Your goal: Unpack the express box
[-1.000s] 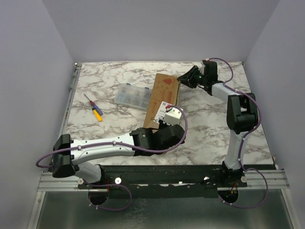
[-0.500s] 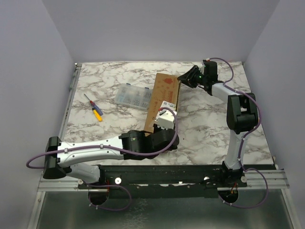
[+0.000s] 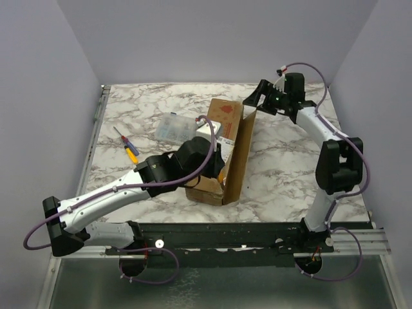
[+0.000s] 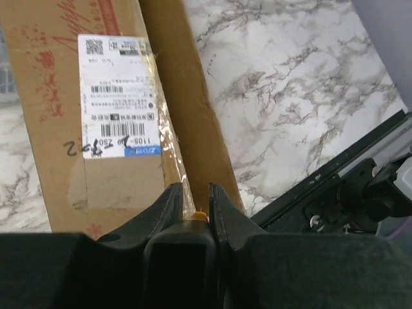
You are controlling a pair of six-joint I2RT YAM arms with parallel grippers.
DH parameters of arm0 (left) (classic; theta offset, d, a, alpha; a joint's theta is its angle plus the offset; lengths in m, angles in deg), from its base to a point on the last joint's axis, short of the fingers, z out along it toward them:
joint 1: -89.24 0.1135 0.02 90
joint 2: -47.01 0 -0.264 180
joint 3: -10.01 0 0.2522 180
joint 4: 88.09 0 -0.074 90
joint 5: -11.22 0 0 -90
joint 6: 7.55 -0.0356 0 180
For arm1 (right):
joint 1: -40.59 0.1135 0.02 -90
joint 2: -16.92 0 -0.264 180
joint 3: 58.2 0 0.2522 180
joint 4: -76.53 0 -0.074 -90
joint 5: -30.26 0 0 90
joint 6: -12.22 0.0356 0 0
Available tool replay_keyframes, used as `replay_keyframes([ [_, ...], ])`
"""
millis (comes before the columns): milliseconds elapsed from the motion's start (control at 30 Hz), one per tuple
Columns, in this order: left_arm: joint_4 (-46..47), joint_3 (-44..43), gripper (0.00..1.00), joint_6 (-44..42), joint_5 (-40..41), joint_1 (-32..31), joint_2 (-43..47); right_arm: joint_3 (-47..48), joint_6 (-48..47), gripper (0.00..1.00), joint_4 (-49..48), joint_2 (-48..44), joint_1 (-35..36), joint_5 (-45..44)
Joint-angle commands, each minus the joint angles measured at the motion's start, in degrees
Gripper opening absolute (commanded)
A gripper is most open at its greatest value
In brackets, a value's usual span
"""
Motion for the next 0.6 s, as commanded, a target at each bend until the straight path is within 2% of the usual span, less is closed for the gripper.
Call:
replay_keyframes([
  [0,3.67,-2.22,0.00,-7.29,-15.12,8.36,3.01,2.42,-10.25,0.90,9.29,-9.94,1.32,0.48],
  [133,6.90,-2.62,0.00,-8.14,-26.70,14.27,1.66,-3.70,-12.05,0.93,12.15,-19.02,2.45,-2.64],
  [267,12.31,-3.95,0.00,-6.45,-35.57,15.42,-1.82,-12.25,-11.93,0.93,14.21,-32.97,2.47,-7.94],
  [400,17.42,-6.68,0.00,-3.36,-38.76,15.51,-7.60,-16.54,-11.79,0.93,16.42,-48.13,2.47,-16.71],
  [567,21.29,-12.55,0.00,2.51,-39.59,15.41,-21.05,-15.67,-11.03,0.93,19.62,-64.28,2.47,-28.57],
])
